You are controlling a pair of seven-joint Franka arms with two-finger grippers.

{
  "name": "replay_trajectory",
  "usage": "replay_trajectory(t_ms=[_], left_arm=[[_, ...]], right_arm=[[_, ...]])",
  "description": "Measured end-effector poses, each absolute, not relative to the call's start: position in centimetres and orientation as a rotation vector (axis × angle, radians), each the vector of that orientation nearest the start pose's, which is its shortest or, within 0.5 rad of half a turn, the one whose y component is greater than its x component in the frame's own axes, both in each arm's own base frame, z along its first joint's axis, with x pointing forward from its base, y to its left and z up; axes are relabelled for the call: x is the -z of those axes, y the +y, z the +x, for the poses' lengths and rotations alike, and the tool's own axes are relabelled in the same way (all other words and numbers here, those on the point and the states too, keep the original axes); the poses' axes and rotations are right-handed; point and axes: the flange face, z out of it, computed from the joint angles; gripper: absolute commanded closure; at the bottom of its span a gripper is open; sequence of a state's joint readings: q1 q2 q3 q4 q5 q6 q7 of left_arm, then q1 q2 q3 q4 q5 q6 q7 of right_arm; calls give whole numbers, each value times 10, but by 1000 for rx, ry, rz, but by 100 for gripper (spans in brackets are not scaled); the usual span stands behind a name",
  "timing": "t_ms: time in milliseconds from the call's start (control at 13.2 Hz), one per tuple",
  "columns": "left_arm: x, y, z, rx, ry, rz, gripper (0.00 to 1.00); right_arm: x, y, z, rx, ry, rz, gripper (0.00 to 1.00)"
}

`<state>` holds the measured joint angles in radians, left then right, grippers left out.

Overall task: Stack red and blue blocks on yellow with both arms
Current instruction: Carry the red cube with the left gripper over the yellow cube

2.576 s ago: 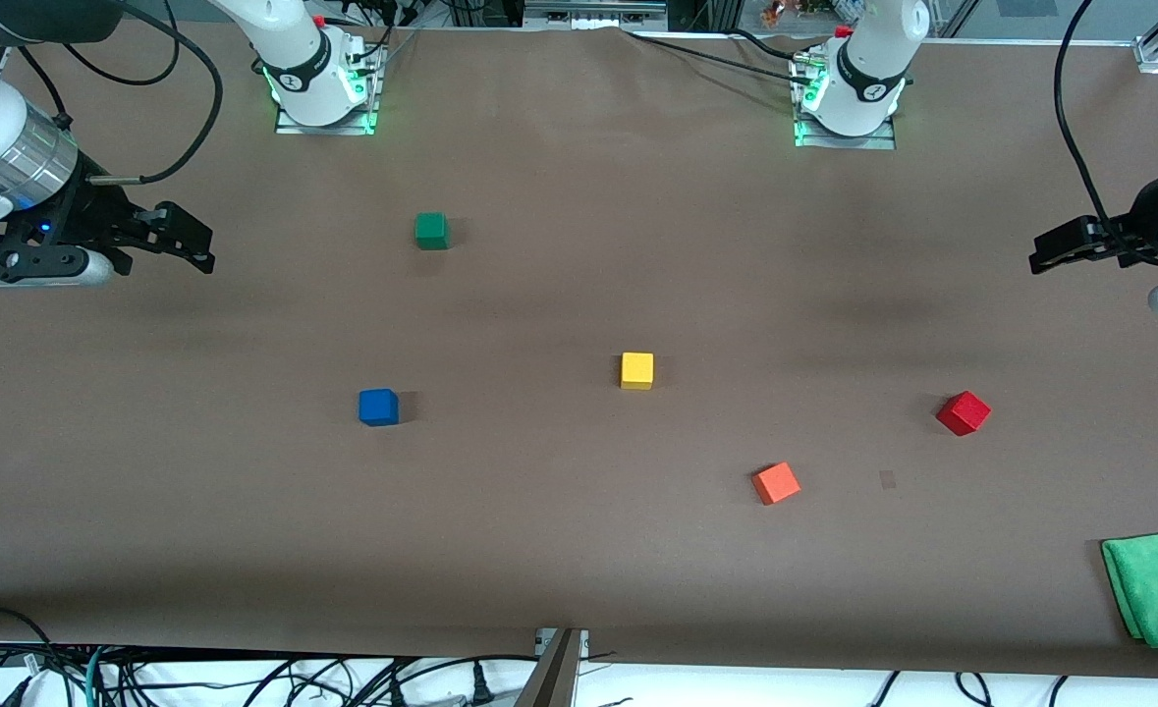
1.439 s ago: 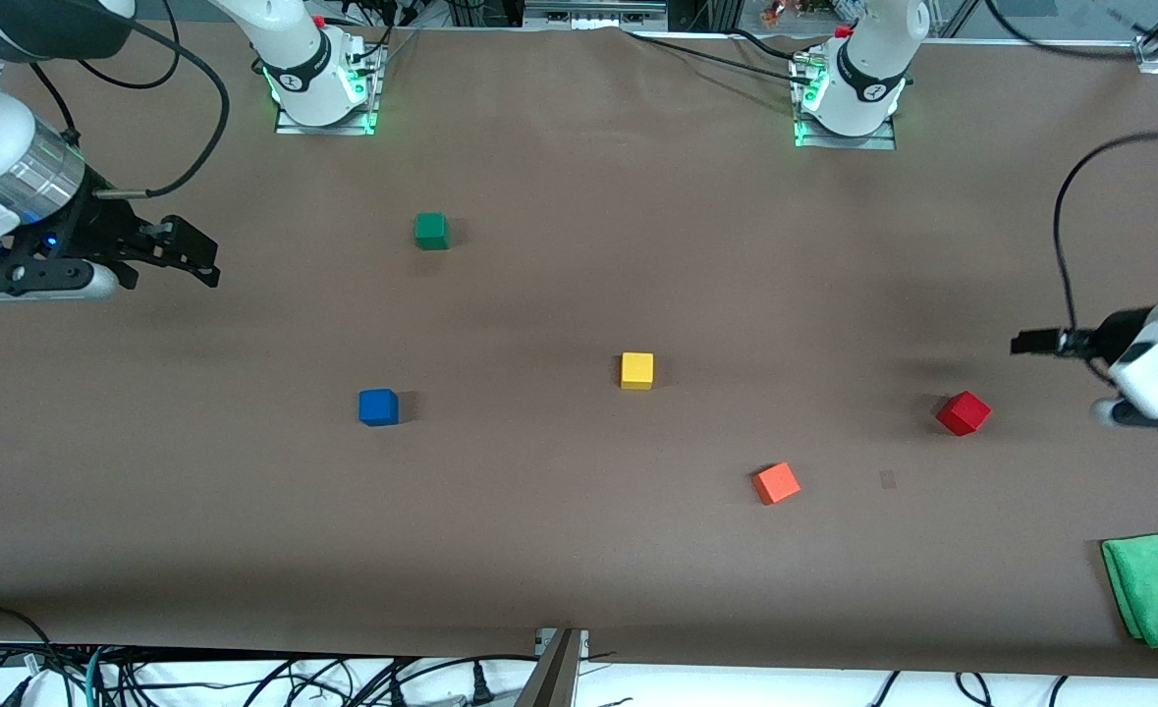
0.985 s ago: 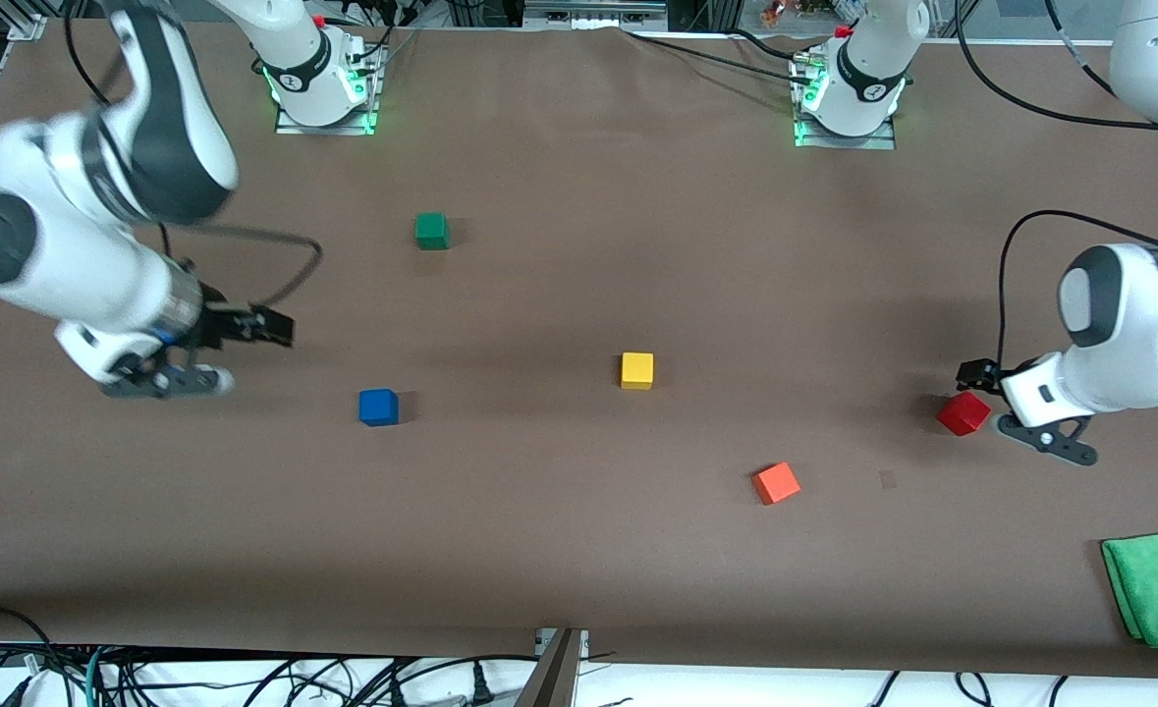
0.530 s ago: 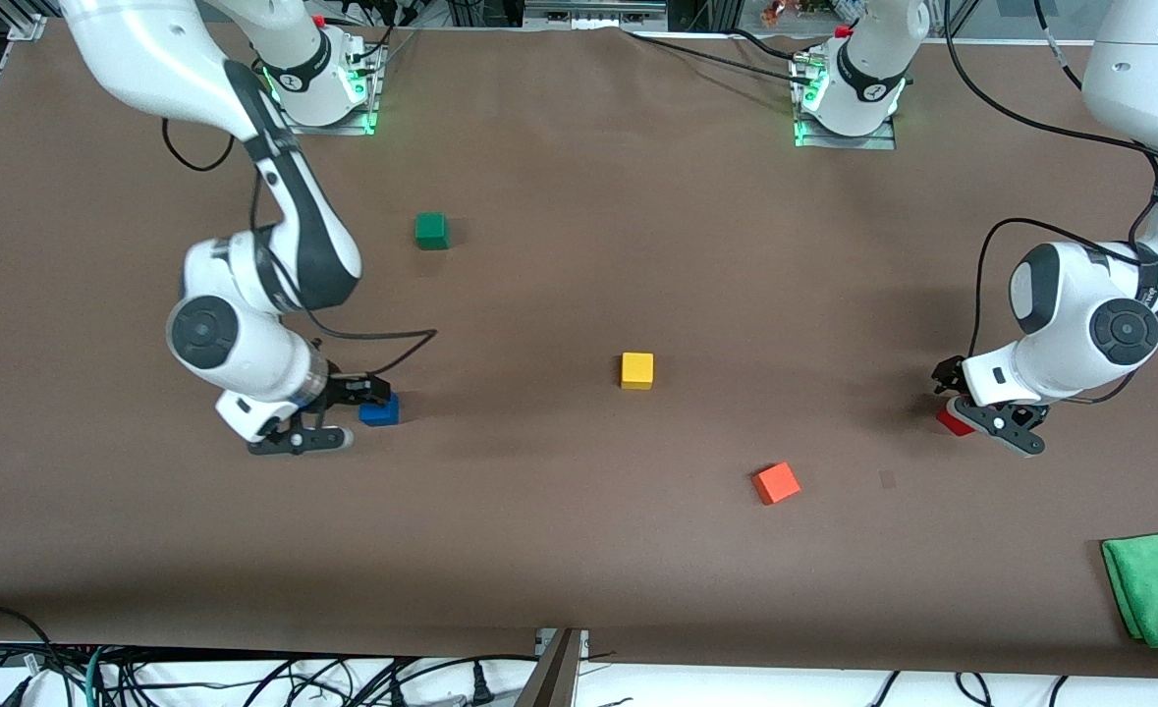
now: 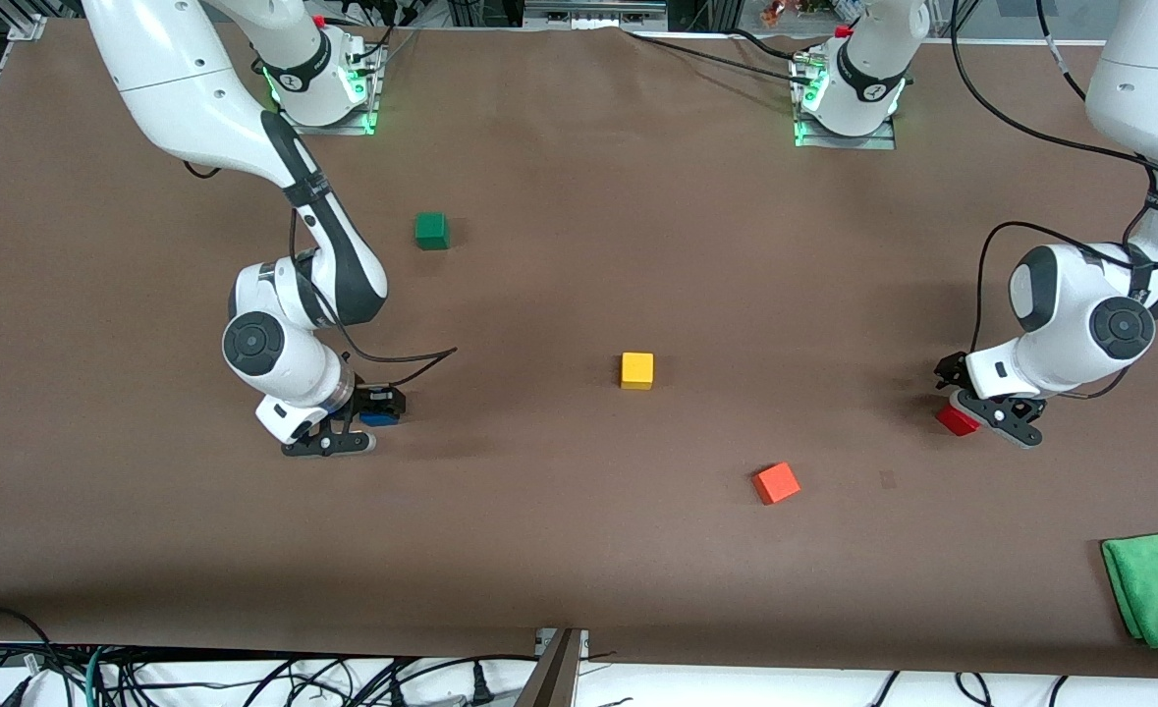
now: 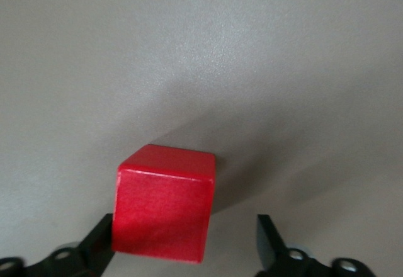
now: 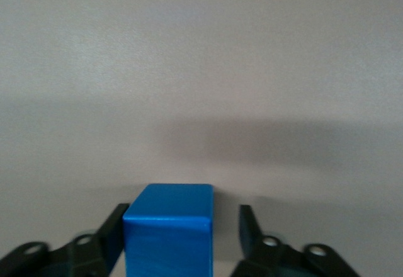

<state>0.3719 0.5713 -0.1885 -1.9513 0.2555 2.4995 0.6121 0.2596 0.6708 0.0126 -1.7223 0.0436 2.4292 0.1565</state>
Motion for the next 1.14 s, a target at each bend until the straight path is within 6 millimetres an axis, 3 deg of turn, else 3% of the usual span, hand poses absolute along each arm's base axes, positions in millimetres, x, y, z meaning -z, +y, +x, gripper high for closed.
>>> replay_trajectory(t_ms=[76, 152, 303, 455, 682, 833, 985, 1136], left_arm=[[-184, 114, 607, -32, 935, -2953, 94], [-186, 114, 608, -25, 949, -2947, 100], [-196, 105, 617, 3, 965, -2947, 100], [-224, 77, 635, 1, 934, -3013, 100], [-278, -10, 651, -36, 718, -3144, 100], [-295, -80, 646, -47, 532, -3214, 100], [-296, -155, 631, -80, 375, -3239, 100], [-294, -233, 608, -115, 246, -3243, 100]], right_arm=[[-202, 180, 651, 45, -121, -3095, 68], [-205, 179, 652, 37, -119, -3096, 68], [-230, 178, 659, -36, -117, -3104, 68], [-281, 178, 671, -86, -117, -3109, 68], [-364, 177, 681, -144, -122, -3113, 67], [-412, 167, 682, -196, -108, -3125, 67], [-440, 158, 681, -197, -100, -3130, 67], [-445, 159, 681, -183, -104, -3129, 67]])
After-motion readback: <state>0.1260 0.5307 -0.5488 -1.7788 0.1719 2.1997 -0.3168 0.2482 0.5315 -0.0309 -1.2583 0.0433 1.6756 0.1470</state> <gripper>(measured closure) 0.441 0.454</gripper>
